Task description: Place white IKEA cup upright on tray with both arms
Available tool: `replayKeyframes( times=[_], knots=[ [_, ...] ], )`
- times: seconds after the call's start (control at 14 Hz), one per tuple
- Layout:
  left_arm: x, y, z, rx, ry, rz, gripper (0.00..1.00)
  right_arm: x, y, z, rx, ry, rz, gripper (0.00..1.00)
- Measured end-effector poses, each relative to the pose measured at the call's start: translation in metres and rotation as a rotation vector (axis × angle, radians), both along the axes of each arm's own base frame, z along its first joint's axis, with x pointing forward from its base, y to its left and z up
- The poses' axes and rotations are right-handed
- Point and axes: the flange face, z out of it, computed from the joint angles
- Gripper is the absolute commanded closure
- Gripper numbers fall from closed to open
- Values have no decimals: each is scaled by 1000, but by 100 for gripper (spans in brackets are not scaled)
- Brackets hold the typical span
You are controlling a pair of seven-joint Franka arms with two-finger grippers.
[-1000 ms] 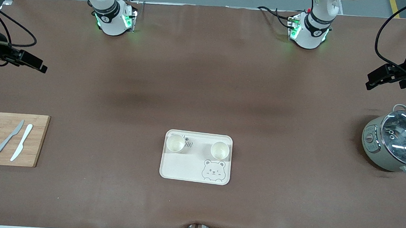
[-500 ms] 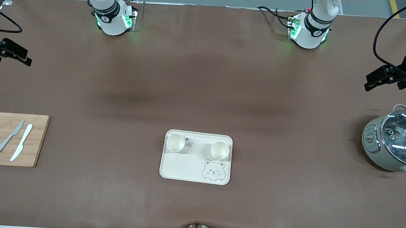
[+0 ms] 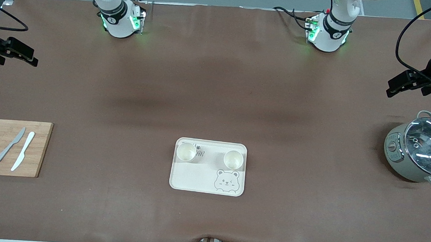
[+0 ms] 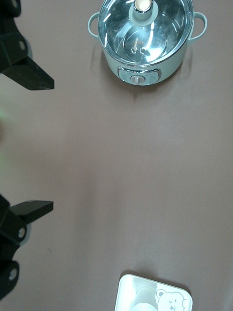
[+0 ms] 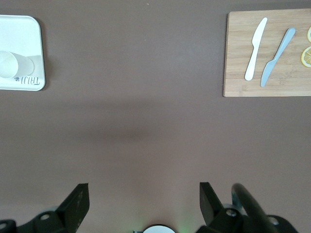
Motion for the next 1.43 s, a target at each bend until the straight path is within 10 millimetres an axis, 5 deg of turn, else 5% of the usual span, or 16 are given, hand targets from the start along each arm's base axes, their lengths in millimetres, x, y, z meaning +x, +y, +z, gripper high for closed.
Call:
replayKeyframes(
  times=[1.43],
  knots=[
    [0,-12,8,-1,-26,-25,0,1,-1,0,-6,-6,7,0]
  ],
)
